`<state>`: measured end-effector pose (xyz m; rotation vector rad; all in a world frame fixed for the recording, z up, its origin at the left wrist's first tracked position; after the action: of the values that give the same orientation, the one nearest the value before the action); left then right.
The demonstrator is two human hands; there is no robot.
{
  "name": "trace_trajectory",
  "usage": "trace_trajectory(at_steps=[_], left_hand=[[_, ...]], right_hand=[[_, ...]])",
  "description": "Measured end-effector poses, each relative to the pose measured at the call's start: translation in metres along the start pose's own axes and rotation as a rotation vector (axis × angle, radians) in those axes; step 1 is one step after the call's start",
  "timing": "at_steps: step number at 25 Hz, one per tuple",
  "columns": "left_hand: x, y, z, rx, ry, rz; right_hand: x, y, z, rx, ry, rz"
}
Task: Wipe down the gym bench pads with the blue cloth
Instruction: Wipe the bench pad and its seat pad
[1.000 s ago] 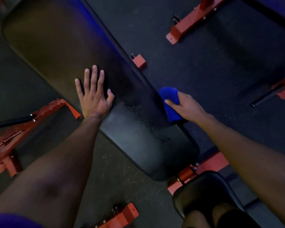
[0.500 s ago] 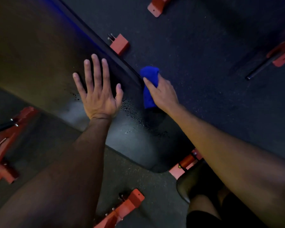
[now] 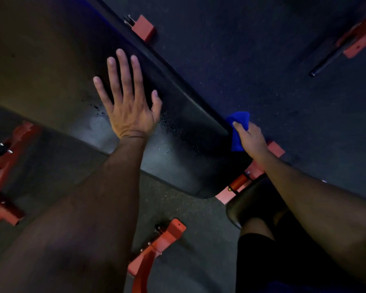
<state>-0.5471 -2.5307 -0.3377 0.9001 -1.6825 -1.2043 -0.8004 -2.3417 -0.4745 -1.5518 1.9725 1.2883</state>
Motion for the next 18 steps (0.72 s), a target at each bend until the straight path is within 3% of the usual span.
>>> trace_trajectory(at_steps=[6, 9, 11, 15, 18], left_hand=[[0.001, 0.004, 0.001, -0.016, -0.080, -0.014], [-0.008, 0.005, 0.012, -0.044, -0.347, -0.012], [-0.012, 0.003, 0.015, -0.043, -0.454, 0.003], [-0.013, -0.002, 0.016, -0.041, -0.444, 0.023], [-0.014, -0.003, 0.015, -0.051, -0.426, 0.006]], right_hand=[[0.009, -0.027, -0.123, 0.058, 0.219, 0.087], [-0.007, -0.014, -0.085, 0.044, 0.247, 0.120], [-0.016, -0.002, -0.043, 0.024, 0.145, 0.092], [0.000, -0.005, -0.041, 0.010, 0.000, 0.021], [0.013, -0.021, -0.100, 0.040, 0.127, 0.033]])
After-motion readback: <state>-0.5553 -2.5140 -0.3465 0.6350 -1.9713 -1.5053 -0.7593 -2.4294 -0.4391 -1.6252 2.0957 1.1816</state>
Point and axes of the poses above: each hand's wrist, its own x-axis towards the middle knuckle, its own y-axis out of the back of the hand, z = x × y, the point moved 5 cm from there along x, towards the middle knuckle
